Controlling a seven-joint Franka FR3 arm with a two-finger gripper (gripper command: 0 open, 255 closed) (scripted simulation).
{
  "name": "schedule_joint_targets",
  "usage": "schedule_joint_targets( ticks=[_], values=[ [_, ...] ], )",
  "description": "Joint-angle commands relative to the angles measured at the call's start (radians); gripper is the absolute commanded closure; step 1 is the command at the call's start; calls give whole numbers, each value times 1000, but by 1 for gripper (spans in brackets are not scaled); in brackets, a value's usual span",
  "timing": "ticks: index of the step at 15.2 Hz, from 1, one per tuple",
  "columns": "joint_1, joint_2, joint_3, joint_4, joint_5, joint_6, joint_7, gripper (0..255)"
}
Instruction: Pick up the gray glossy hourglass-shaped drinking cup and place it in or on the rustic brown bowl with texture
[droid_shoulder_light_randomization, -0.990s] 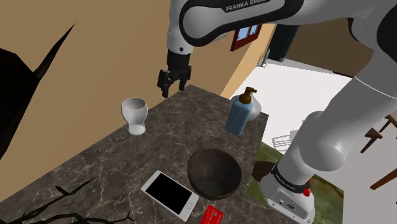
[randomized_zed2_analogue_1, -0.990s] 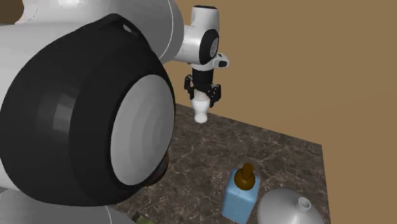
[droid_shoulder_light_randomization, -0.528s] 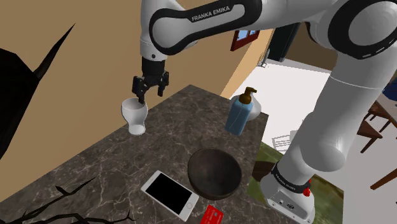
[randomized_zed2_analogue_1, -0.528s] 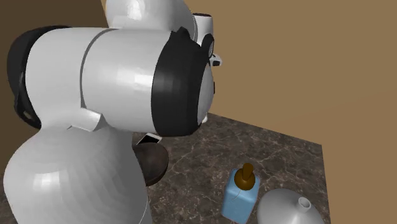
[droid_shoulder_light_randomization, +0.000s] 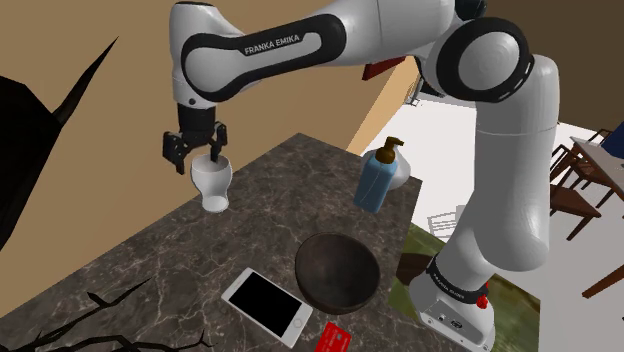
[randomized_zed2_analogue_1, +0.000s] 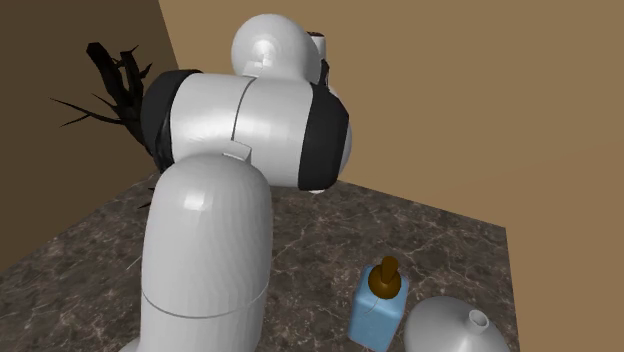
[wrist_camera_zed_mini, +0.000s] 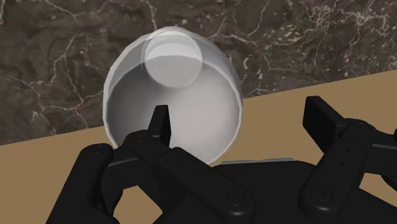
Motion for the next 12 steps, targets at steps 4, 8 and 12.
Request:
schedule_joint_targets(
  ticks=[4, 8, 12],
  values=[
    [10, 42, -4, -8, -11, 49, 9, 0],
    [13, 57, -6, -21, -16, 77, 11, 0],
    [13, 57, -6, -21, -16, 77, 11, 0]
  ],
)
